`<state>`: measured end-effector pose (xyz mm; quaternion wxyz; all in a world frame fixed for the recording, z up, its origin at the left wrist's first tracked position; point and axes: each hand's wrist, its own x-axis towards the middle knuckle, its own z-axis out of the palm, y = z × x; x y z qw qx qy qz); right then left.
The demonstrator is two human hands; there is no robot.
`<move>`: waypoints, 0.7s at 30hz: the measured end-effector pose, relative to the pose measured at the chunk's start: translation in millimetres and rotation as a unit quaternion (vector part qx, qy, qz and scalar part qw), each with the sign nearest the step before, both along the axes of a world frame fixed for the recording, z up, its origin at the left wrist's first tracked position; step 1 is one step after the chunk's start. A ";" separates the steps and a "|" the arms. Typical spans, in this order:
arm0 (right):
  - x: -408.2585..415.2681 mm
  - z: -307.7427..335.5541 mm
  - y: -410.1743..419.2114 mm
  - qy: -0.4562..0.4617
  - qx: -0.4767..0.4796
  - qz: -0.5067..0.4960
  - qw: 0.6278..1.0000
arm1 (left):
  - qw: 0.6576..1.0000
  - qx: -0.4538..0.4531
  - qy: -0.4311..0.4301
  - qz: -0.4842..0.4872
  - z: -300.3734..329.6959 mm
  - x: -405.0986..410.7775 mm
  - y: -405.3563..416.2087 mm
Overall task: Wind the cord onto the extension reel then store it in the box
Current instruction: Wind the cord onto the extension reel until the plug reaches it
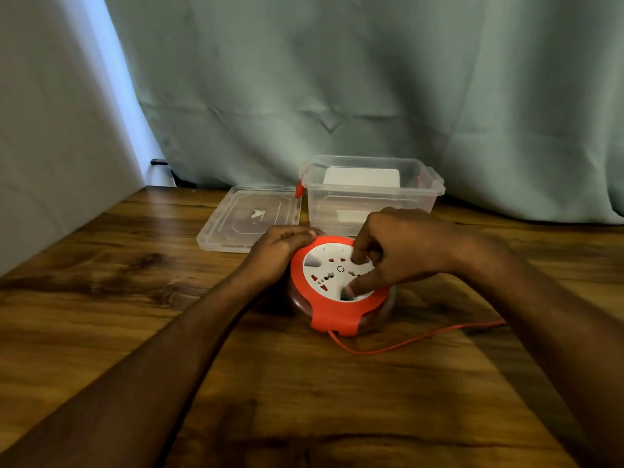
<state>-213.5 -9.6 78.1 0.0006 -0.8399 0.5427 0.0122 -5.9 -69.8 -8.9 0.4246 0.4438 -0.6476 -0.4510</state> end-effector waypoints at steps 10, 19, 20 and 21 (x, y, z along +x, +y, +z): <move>15.2 -8.7 5.0 0.005 0.008 -0.022 1.000 | 1.000 0.003 -0.004 -0.011 2.0 1.3 2.4; 30.9 -28.8 10.2 -0.047 -0.069 -0.084 0.993 | 1.000 0.013 0.004 0.006 2.6 -0.5 4.3; 30.4 -27.3 9.5 -0.051 -0.059 -0.088 0.993 | 1.000 0.015 0.009 0.004 2.5 -0.2 4.9; 27.4 -24.4 7.7 -0.054 -0.042 -0.085 0.994 | 1.000 0.017 0.014 0.002 2.5 -0.3 5.3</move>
